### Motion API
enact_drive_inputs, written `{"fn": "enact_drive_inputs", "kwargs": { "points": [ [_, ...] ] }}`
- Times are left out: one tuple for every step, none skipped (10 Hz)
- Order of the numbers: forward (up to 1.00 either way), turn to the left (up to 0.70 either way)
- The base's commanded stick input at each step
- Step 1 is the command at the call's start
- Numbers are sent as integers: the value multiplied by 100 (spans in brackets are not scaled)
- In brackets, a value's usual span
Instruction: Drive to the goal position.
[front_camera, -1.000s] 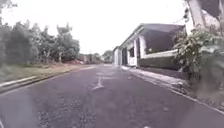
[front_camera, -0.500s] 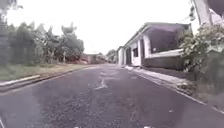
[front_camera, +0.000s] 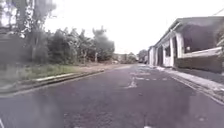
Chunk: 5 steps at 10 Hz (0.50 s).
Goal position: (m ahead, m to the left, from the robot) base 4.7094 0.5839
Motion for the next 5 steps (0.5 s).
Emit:
{"fn": "enact_drive_inputs", "kwargs": {
  "points": [
    [0, 100],
    [0, 100],
    [0, 100],
    [0, 100],
    [0, 100]
  ]
}}
